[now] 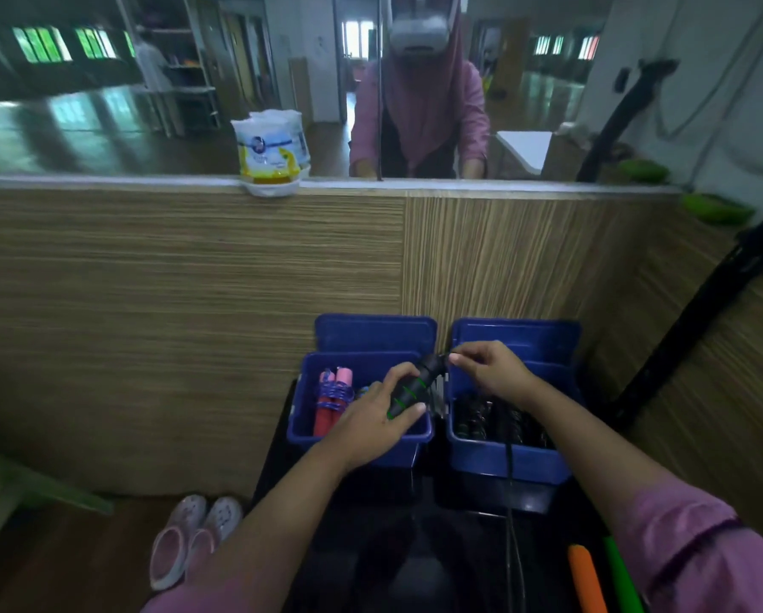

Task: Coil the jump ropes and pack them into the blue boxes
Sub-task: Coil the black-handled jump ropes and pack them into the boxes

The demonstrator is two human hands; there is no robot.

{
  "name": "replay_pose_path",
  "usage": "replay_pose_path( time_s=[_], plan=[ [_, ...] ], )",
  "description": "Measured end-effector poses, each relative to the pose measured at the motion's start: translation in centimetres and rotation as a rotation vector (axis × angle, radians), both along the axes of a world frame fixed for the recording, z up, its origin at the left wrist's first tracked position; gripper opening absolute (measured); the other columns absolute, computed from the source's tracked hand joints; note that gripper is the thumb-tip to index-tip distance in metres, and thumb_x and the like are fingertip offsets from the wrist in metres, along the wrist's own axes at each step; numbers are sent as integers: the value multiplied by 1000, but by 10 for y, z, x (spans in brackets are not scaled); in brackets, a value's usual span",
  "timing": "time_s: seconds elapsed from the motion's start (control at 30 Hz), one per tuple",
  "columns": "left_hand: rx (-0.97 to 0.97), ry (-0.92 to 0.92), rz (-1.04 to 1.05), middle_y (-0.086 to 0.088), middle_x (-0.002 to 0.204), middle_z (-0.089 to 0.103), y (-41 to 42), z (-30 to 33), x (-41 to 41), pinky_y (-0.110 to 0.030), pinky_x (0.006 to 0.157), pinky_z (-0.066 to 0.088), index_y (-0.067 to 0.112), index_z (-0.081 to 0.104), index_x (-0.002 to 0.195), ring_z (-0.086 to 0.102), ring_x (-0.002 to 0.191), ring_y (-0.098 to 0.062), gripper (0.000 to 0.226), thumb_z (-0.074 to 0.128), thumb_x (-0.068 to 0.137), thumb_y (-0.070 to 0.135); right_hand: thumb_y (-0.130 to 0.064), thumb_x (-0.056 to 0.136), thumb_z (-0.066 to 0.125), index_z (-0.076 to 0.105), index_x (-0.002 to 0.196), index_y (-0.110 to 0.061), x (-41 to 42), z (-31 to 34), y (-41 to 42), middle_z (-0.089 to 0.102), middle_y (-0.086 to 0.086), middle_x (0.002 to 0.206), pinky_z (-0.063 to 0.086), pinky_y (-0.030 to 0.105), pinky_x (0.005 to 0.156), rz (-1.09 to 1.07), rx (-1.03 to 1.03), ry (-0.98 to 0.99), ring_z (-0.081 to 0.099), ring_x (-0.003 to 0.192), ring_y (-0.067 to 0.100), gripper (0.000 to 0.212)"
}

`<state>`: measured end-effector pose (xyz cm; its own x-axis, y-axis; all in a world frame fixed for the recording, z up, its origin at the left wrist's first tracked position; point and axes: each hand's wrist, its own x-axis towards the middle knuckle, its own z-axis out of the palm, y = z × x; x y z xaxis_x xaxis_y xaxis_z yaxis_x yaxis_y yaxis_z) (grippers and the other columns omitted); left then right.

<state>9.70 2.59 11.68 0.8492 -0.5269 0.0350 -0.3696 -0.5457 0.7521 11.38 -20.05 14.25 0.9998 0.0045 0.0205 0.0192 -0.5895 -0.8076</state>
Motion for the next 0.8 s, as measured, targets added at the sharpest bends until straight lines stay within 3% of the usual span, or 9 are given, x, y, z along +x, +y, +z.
replay_pose_path(
  time_s=[0.17, 0.27, 0.37, 0.43, 0.5, 0.63, 0.7, 0.8],
  plan=[
    [-49, 19, -8, -4, 105, 52, 8, 3, 1, -39, 96, 44, 67, 37, 117, 57, 96, -20, 27, 45, 94, 55, -28, 93, 59, 71, 97, -16, 10, 8, 11, 68, 0, 82, 47, 27, 70, -26, -15, -28, 59, 72, 7, 18],
    [-82, 24, 23, -8, 98, 55, 7, 7, 3, -31, 87, 44, 63, 45, 109, 56, 90, -18, 18, 44, 96, 50, -31, 95, 55, 70, 99, -11, 5, 11, 25, 67, 5, 83, 46, 29, 71, -99, -56, -8, 59, 76, 15, 26],
    [-165, -49, 180, -3, 85, 65, 1, 17, 15, -25, 67, 37, 58, 48, 100, 60, 77, -15, 18, 47, 98, 40, -27, 101, 42, 61, 90, -5, -11, 9, 54, 53, 10, 65, 48, 26, 46, -97, 243, 162, 53, 50, 16, 31],
    [-280, -16, 358, 7, 73, 60, 0, 23, 27, -32, 61, 50, 58, 49, 98, 63, 65, -16, 20, 48, 97, 39, -24, 103, 35, 53, 85, -6, -20, 2, 79, 45, 7, 55, 46, 25, 36, -53, 371, 249, 45, 35, 12, 32],
    [-440, 114, 464, 9, 88, 58, 1, 26, 39, -40, 59, 58, 58, 51, 94, 67, 67, -22, 23, 48, 98, 36, -25, 104, 32, 49, 83, -9, -27, -8, 98, 46, 5, 53, 50, 28, 39, 32, 379, 279, 50, 36, 13, 31],
    [-744, 260, 507, -5, 105, 57, 0, 25, 45, -57, 71, 57, 43, 59, 95, 62, 85, -23, 24, 49, 99, 21, -25, 104, 28, 46, 84, -12, -36, -12, 118, 51, 6, 59, 52, 30, 51, 172, 341, 368, 63, 54, 19, 30],
    [-814, 313, 512, -8, 116, 55, -2, 23, 44, -53, 68, 58, 37, 61, 98, 62, 94, -28, 20, 49, 99, 20, -26, 105, 26, 46, 85, -11, -38, -11, 119, 51, 6, 59, 52, 28, 51, 204, 322, 392, 63, 53, 17, 32],
    [-749, 286, 520, -18, 98, 54, 3, 17, 46, -41, 54, 54, 33, 58, 104, 58, 67, -28, 15, 47, 99, 23, -29, 104, 27, 48, 85, -9, -40, -13, 111, 50, 4, 59, 50, 25, 47, 244, 274, 415, 57, 45, 13, 35]
  ],
)
